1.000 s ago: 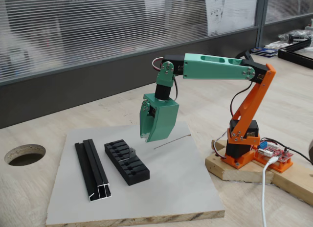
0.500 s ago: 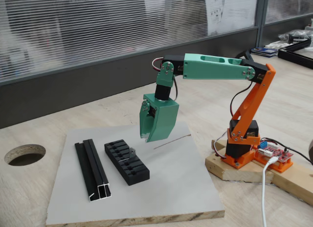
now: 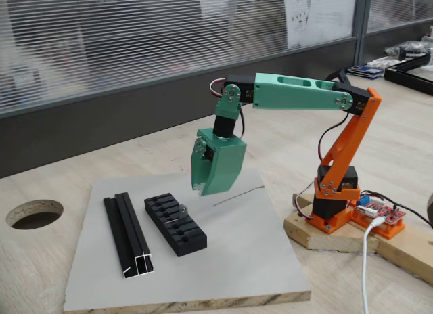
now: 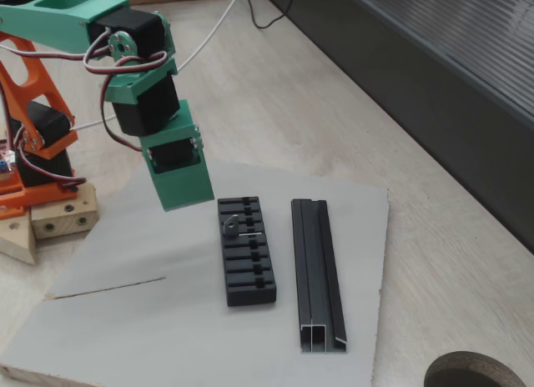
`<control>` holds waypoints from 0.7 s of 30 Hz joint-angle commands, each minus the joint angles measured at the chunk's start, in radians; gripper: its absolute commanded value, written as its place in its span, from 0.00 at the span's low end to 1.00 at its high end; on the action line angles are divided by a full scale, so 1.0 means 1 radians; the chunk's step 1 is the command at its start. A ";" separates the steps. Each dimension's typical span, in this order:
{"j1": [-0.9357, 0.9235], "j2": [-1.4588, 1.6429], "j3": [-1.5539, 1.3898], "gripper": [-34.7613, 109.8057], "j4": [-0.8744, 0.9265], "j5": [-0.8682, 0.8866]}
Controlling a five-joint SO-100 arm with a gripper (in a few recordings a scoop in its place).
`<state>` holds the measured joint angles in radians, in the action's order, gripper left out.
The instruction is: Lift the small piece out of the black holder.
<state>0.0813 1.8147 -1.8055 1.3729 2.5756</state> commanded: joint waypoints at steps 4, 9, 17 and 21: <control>0.015 -0.173 0.190 0.37 0.009 0.012; 0.015 -0.224 0.273 0.37 0.011 0.015; 0.015 -0.224 0.275 0.37 0.135 0.015; 0.017 -0.224 0.279 0.37 0.130 0.015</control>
<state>0.0798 1.5861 -1.5447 1.4864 2.5756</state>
